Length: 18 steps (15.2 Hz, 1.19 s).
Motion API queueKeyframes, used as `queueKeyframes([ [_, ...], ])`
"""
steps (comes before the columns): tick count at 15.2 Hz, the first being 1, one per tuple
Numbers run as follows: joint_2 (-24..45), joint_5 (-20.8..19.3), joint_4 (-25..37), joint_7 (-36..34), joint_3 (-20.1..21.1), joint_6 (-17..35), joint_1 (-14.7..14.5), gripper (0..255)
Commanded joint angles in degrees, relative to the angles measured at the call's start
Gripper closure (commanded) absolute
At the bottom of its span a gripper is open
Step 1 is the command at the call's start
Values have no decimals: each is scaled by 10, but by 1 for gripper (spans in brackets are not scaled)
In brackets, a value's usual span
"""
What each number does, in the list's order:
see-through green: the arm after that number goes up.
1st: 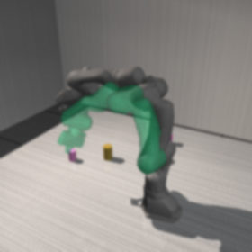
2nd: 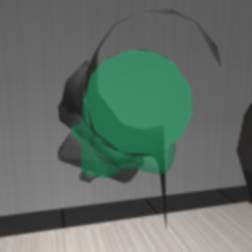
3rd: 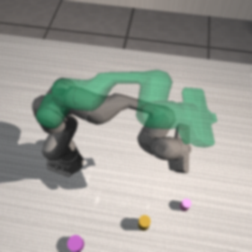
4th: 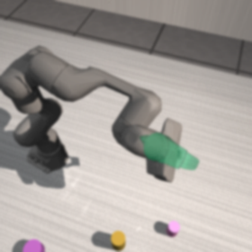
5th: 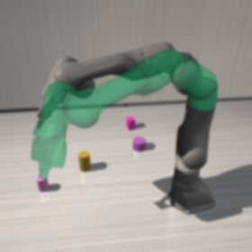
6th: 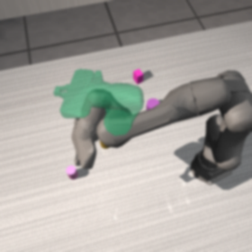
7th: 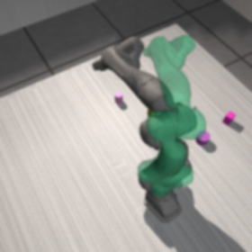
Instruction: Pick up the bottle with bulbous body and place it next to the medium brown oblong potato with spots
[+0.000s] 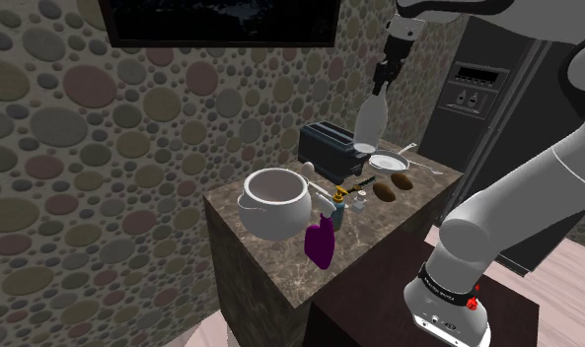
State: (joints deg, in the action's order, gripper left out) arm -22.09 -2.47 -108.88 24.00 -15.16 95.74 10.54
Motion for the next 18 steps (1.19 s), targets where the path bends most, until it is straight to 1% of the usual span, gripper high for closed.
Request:
queueKeyframes([
  [1,-17,-7,2,22,-14,-18,9,255],
  [6,-45,-23,20,76,-51,-61,28,255],
  [10,-56,-35,46,123,-84,-97,41,255],
  [18,-47,-54,134,229,-164,-168,58,255],
])
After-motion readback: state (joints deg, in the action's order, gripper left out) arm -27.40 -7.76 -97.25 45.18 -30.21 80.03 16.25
